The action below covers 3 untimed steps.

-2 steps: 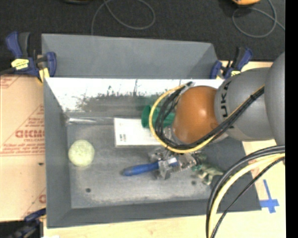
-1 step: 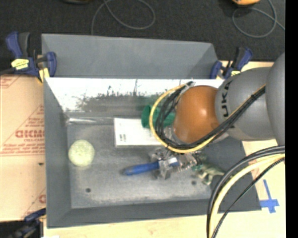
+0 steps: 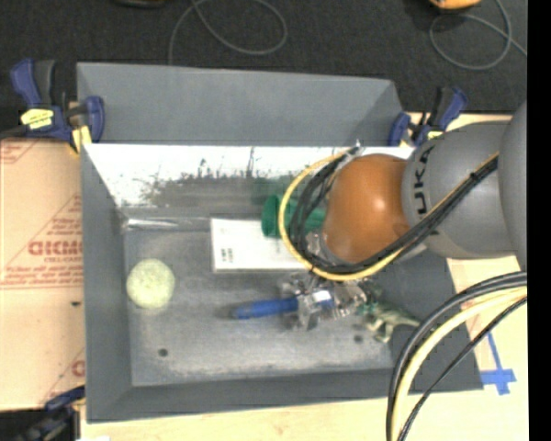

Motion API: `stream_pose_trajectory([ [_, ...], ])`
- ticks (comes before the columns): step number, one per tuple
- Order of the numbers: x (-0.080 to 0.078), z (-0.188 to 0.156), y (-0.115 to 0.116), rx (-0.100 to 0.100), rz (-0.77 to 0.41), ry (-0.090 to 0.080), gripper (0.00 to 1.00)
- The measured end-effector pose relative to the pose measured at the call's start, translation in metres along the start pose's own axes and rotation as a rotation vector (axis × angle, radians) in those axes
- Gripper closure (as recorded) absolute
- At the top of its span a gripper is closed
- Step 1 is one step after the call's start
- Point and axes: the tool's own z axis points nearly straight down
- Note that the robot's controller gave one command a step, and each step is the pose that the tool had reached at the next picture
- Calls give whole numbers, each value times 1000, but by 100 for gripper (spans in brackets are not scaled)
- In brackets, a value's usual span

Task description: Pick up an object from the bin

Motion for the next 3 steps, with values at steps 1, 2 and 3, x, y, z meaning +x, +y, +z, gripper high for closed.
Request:
stream_pose_trajectory([
  [1,0,-18,0,0,1,0,100],
  [2,-1,-30,-1,2,2,-4,100],
  [3,-1,-36,-1,3,2,-6,100],
])
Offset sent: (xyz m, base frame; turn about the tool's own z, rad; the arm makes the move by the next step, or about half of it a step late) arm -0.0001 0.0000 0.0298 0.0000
